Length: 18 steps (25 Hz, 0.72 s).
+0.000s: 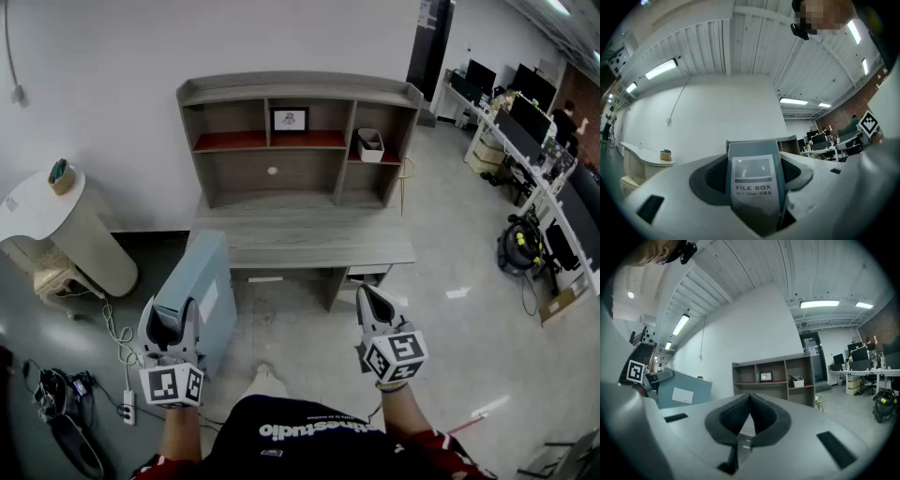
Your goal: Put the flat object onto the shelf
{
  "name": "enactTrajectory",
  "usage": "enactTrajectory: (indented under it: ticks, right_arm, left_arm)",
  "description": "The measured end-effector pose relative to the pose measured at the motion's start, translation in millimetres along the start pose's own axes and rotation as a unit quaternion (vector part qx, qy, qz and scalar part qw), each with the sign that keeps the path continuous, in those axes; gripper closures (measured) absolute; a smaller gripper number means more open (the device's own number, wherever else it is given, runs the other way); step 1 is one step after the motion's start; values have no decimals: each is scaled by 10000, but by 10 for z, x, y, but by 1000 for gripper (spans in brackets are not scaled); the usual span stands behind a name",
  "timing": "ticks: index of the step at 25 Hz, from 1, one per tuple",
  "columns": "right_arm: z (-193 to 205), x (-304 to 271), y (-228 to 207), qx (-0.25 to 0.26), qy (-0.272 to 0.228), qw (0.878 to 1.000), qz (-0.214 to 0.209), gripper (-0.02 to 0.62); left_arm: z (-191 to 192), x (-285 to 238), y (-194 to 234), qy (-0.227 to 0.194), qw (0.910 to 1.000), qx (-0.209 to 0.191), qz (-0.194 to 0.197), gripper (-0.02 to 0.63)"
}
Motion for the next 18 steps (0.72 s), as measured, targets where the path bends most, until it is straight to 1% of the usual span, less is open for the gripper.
enactTrajectory:
  ticks: [4,14,18]
  right_arm:
    - [-16,32,-52,19,9,10000,-2,595]
    - [-22,32,7,90,39,9996,-246,595]
    - [7,38,-3,-91,22,9995,-296,594]
  left_arm:
    - [-33,20,-38,-15,10000,-4,-39,325]
    - [-123,70,-48,13,10000,-29,-80,325]
    - [-178,156,-37,43,9998,-91,-182,325]
Point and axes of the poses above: the fingertips, and each gripper's own axes: x backward along the fingers, y to its left, z out of its underside, the point moved 4 cm from there along x, backward along the fingers, and after that the axes turned 11 degrees about z, right-handed, at the moved point
